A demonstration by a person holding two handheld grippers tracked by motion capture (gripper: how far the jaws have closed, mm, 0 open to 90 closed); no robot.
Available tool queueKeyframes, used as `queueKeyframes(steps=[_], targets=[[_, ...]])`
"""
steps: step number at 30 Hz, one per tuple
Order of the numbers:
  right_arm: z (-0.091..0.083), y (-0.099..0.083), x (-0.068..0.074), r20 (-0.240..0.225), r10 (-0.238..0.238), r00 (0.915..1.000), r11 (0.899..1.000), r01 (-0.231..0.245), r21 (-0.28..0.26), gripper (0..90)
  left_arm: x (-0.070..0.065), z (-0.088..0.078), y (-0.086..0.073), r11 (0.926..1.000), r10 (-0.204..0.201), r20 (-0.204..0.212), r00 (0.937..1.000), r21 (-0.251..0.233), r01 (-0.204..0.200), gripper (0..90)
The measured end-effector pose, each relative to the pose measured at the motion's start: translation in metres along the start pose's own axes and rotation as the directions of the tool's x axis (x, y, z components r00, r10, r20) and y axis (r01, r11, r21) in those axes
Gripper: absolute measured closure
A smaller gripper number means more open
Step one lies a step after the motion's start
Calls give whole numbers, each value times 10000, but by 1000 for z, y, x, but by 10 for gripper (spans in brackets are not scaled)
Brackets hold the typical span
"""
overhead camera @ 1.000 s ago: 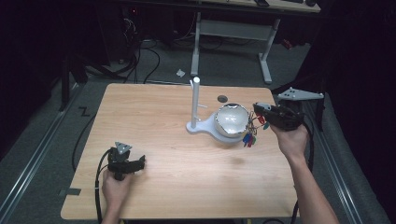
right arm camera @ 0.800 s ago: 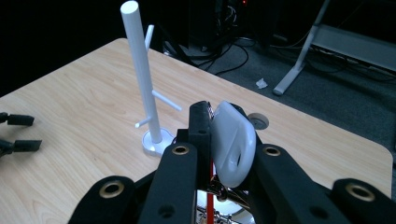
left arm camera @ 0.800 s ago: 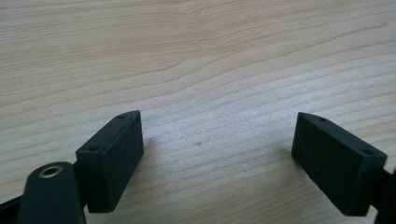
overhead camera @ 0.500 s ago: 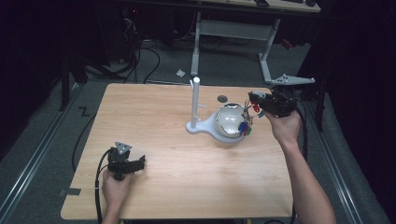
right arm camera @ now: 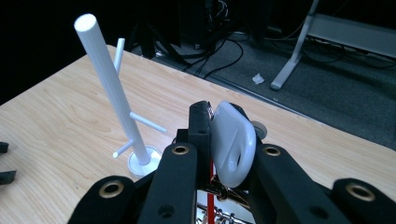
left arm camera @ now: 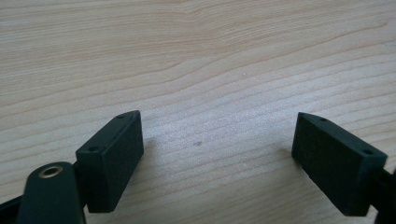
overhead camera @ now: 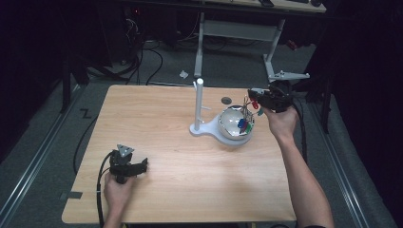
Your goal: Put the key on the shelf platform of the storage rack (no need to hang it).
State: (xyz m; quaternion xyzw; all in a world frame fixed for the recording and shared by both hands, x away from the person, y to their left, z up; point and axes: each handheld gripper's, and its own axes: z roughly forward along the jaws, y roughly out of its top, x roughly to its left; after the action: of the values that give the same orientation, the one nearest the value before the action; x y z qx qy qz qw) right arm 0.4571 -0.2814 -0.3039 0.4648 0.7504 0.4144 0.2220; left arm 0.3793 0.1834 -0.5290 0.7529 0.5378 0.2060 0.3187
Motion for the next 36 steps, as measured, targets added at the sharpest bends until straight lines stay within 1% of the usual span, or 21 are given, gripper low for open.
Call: queueKeyframes(steps=[1,2,5,13,16,18,21,23,30,36], targets=[[0,0,0,0,0,10000,10000,0,0,836,0,0,0,10000,0,0,10000,0,0,170],[5,-1,1,49,28,10000,9999,-29,116,836,0,0,0,10000,-4,-5,10000,-5,4,170],[11,-2,1,64,4,10000,9998,-5,212,836,0,0,0,10000,-2,2,10000,0,2,170],[25,-6,0,205,225,9995,9991,-232,364,835,0,0,0,10000,2,2,10000,-3,-2,170],[32,-9,1,500,51,9987,9989,-74,471,835,0,0,0,10000,4,0,10000,-3,-4,170],[35,-11,2,581,-39,9983,9984,6,565,835,0,0,0,10000,5,1,10000,-1,-5,169],[39,-14,1,616,-43,9981,9981,5,614,835,0,0,0,10000,6,1,10000,-2,-6,169],[46,-16,3,697,-119,9975,9968,63,798,834,0,0,0,10000,4,2,10000,-2,-4,170],[53,-19,4,709,-178,9973,9963,118,851,833,0,0,0,10000,7,2,10000,-2,-7,169],[57,-25,1,783,-31,9969,9956,-42,939,832,0,0,0,10000,7,2,10000,-2,-7,170]])
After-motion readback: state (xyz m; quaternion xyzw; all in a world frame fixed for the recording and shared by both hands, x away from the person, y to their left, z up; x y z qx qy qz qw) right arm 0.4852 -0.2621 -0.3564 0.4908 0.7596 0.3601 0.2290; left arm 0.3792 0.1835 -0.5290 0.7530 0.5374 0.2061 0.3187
